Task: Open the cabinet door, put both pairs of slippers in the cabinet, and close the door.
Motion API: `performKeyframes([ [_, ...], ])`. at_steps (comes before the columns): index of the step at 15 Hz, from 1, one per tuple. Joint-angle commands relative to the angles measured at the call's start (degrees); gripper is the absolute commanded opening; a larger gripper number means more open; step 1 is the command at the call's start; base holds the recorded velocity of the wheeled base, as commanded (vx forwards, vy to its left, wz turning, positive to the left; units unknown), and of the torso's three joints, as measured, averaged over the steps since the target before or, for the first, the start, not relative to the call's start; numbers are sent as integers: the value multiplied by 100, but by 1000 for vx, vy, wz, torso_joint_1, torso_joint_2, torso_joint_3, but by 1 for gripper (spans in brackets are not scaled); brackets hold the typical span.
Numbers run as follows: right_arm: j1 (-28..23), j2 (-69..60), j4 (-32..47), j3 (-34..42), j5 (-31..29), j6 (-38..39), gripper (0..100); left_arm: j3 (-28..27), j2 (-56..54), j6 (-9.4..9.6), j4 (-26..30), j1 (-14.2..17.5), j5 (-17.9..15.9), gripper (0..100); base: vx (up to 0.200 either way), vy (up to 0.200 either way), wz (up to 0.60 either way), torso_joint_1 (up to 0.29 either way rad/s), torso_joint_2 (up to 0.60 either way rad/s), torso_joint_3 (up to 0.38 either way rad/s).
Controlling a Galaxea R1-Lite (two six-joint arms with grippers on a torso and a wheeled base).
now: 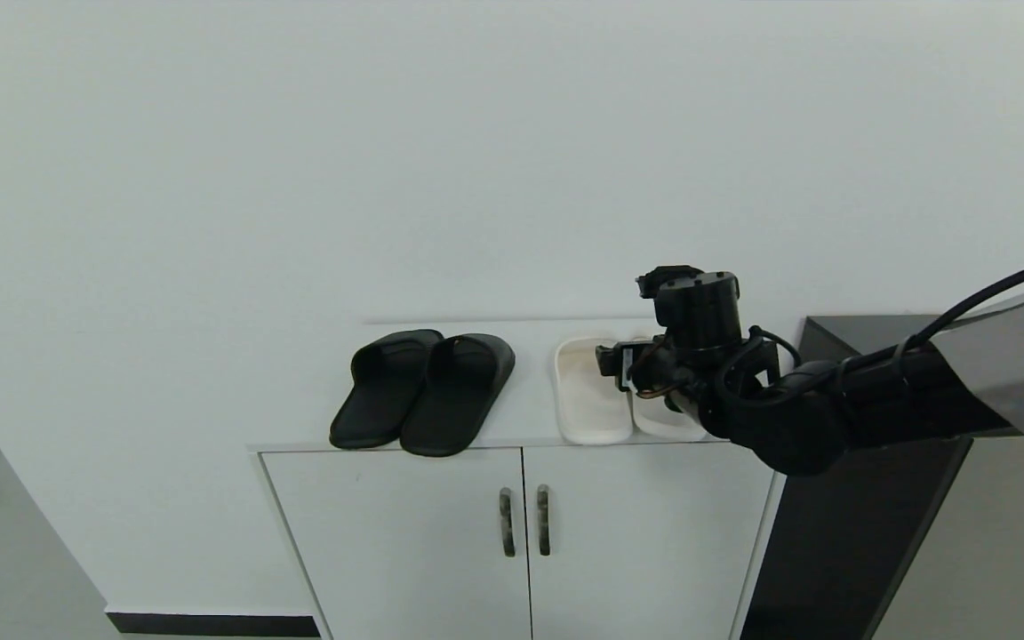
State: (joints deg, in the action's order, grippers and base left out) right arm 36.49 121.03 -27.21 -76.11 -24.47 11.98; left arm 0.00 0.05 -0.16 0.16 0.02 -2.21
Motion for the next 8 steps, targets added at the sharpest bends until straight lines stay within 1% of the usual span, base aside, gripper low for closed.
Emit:
performKeyframes([
  [1, 8, 176, 5, -150, 3, -47, 100, 0, 4, -2, -7, 6, 1, 0, 0, 0, 0, 0, 0, 0],
  [3, -1, 501, 49, -537, 3, -126, 100, 0, 4, -11, 2, 6, 1, 0, 0, 0, 0, 0, 0, 0],
  [4, -10, 624, 190, -748, 3, -152, 100, 0, 4, -11, 2, -2, 1, 0, 0, 0, 0, 0, 0, 0],
  [7, -36, 817, 445, -1091, 3, -152, 100, 0, 4, -19, 2, 6, 1, 0, 0, 0, 0, 0, 0, 0],
  [8, -36, 826, 445, -1091, 3, -152, 0, 0, 4, -19, 2, -2, 1, 0, 0, 0, 0, 0, 0, 0],
])
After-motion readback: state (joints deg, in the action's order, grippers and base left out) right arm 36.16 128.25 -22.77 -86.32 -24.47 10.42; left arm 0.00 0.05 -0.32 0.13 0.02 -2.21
